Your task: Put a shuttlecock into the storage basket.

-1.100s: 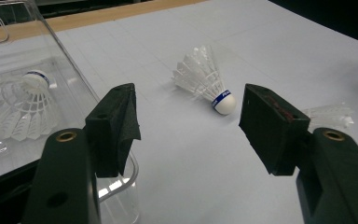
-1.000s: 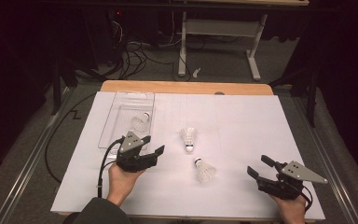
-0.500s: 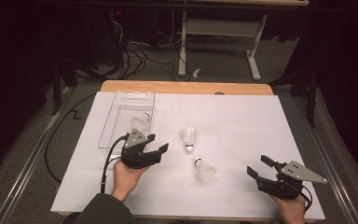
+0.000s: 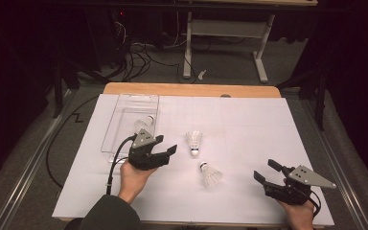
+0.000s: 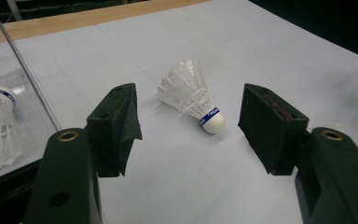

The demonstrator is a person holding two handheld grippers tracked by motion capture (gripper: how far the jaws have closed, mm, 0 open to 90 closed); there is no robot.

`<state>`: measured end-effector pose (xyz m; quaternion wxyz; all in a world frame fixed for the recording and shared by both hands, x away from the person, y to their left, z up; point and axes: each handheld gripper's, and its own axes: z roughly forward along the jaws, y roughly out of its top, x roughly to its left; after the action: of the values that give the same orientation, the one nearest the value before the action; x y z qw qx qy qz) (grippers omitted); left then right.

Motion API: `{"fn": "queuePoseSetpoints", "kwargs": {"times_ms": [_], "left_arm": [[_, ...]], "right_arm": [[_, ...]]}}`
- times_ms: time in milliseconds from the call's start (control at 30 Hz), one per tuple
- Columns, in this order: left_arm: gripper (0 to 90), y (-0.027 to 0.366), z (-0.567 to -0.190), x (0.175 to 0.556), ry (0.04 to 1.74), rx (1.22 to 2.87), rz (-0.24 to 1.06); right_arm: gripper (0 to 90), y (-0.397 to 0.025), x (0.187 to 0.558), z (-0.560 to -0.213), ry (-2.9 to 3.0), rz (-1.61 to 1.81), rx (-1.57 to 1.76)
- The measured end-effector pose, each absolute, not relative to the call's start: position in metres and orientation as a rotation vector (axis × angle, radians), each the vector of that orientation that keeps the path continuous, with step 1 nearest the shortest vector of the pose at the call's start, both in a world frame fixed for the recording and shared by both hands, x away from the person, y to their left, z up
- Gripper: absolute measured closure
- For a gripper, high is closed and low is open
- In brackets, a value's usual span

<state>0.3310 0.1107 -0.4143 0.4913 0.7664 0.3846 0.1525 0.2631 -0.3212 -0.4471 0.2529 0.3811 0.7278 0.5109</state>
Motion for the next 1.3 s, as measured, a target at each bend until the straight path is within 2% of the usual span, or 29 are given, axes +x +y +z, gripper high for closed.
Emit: {"fn": "queuePoseSetpoints", "kwargs": {"times_ms": [1300], "left_arm": [[38.6, 0.088, -0.407, 0.354, 0.902, 1.877, 0.357]], "right_arm": [[30.1, -0.321, 0.263, -0.447, 1.985, 1.39, 1.032]]}}
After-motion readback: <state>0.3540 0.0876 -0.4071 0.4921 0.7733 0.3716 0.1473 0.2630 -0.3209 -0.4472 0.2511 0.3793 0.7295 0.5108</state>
